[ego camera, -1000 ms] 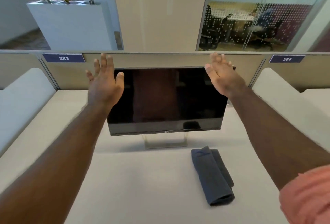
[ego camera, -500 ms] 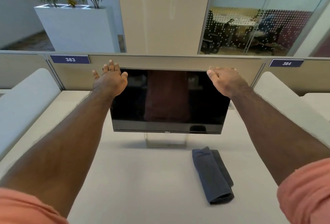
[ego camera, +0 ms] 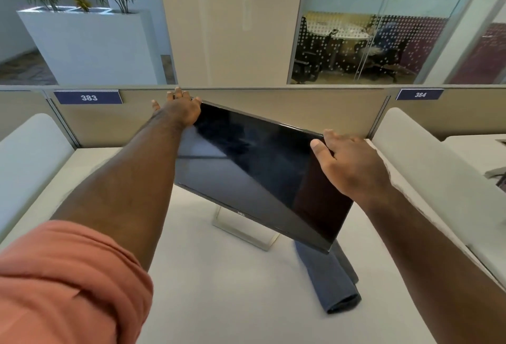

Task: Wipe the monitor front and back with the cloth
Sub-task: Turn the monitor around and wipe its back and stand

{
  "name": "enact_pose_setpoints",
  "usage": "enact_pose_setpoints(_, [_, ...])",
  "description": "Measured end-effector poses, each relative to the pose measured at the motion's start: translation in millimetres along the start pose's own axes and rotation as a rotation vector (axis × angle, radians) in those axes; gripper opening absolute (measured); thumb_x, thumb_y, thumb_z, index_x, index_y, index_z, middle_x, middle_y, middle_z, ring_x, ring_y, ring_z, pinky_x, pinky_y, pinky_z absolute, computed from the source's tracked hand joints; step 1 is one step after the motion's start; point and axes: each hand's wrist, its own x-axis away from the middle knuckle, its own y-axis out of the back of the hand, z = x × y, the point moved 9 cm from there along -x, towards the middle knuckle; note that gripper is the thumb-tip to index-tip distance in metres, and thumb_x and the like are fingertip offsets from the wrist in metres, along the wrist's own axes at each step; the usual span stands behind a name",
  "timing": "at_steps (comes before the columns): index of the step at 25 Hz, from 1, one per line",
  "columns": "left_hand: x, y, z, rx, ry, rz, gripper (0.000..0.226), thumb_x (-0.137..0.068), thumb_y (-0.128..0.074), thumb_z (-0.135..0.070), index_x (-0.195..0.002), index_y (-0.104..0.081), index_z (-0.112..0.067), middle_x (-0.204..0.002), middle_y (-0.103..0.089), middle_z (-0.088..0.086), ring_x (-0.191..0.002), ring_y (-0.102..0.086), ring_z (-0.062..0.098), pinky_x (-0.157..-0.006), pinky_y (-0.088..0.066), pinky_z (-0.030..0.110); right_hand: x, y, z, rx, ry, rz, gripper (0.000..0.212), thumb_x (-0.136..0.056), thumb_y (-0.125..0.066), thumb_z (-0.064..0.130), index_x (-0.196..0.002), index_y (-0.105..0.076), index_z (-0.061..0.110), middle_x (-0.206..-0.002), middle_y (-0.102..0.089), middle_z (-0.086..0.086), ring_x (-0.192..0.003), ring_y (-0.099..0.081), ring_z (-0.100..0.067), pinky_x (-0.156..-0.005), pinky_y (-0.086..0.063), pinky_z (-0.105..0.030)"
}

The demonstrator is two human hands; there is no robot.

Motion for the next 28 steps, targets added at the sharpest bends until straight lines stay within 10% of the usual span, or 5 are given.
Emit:
enact_pose_setpoints(6, [-17, -1, -35, -0.024, -0.068, 0.036, 0.059, -0.104, -0.011, -0.041, -0.156, -0.006, -0.013, -0.164, 0.004, 0.0, -0.15, 0.005, 0.021, -0.116, 0.005, 0.058, 58, 17, 44, 0.148, -0.034, 0.141, 0.076, -0.091, -0.005, 0.07, -0.148, -0.037, 0.032, -0.151, -0.043, 0.009, -0.126, -0.055, -0.023, -0.089, -0.051, -0.038])
enact_pose_setpoints(20, [-13, -10, -122, -0.13, -0.272, 0.074, 0.056, -0.104, -0.013, -0.039, -0.156, -0.01, -0.018, -0.165, -0.001, 0.0, -0.15, 0.004, 0.025, -0.117, 0.0, 0.058, 128, 22, 135, -0.232, 0.068, 0.522, 0.073, -0.087, -0.016, 0.073, -0.149, -0.033, 0.039, -0.148, -0.044, 0.017, -0.132, -0.048, -0.011, -0.109, -0.039, -0.033])
enact_pose_setpoints(28, [74, 15, -131, -0.026, -0.334, -0.018, 0.057, -0.105, -0.019, -0.039, -0.153, -0.024, -0.009, -0.163, -0.012, 0.009, -0.15, -0.006, 0.029, -0.117, -0.004, 0.057, 62, 42, 67, -0.552, 0.16, 0.198, 0.052, -0.093, -0.03, 0.064, -0.121, -0.064, 0.036, -0.117, -0.069, 0.017, -0.108, -0.059, 0.001, -0.092, -0.047, -0.026])
